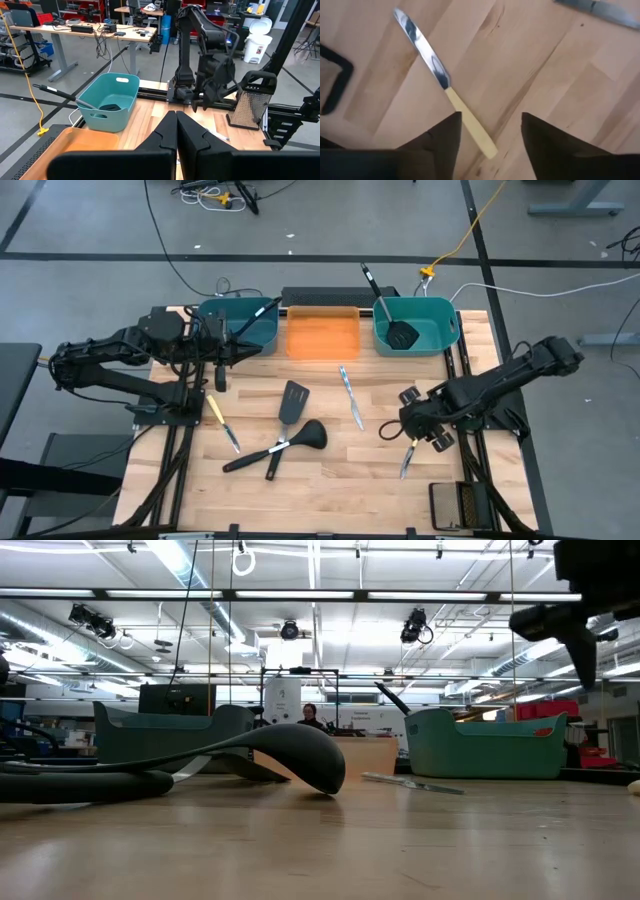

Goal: Pick & Place Kitchen Items
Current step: Put the yellow knife into the orange bin

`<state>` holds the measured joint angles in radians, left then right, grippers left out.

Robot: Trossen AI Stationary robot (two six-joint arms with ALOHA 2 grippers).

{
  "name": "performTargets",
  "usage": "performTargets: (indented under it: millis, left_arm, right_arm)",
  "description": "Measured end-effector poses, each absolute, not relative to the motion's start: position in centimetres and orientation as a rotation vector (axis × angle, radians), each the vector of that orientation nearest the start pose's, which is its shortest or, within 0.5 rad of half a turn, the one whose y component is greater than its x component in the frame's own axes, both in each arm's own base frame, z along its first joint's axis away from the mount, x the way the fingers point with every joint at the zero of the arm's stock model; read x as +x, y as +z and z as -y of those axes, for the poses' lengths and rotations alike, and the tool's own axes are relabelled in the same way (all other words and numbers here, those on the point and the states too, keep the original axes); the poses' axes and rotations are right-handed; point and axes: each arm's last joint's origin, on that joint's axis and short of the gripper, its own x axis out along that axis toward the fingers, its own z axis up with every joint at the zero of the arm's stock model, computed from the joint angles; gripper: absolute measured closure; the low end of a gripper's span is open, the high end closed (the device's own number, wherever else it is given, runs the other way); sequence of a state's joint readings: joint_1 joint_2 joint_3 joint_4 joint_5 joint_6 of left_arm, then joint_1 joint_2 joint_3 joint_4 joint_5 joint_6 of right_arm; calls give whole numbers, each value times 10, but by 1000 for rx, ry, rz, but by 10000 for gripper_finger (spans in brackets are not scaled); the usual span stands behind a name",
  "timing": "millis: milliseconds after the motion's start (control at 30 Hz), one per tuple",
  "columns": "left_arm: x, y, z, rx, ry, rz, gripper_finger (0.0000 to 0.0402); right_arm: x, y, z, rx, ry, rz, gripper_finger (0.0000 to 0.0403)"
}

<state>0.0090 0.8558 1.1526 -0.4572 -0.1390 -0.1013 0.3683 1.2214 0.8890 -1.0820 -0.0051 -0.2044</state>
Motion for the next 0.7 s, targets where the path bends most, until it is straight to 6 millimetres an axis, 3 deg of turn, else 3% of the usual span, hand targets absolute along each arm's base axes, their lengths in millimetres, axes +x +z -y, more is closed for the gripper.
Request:
performTargets:
  millis: [333, 700]
  left_arm:
    - [159, 416, -5, -90, 155, -153, 400]
    - [159, 416, -5, -75, 153, -154, 400]
  right_arm:
    - [193, 214, -75, -449, 483, -1478, 118]
    - [204, 191, -80, -472, 556, -1597, 112]
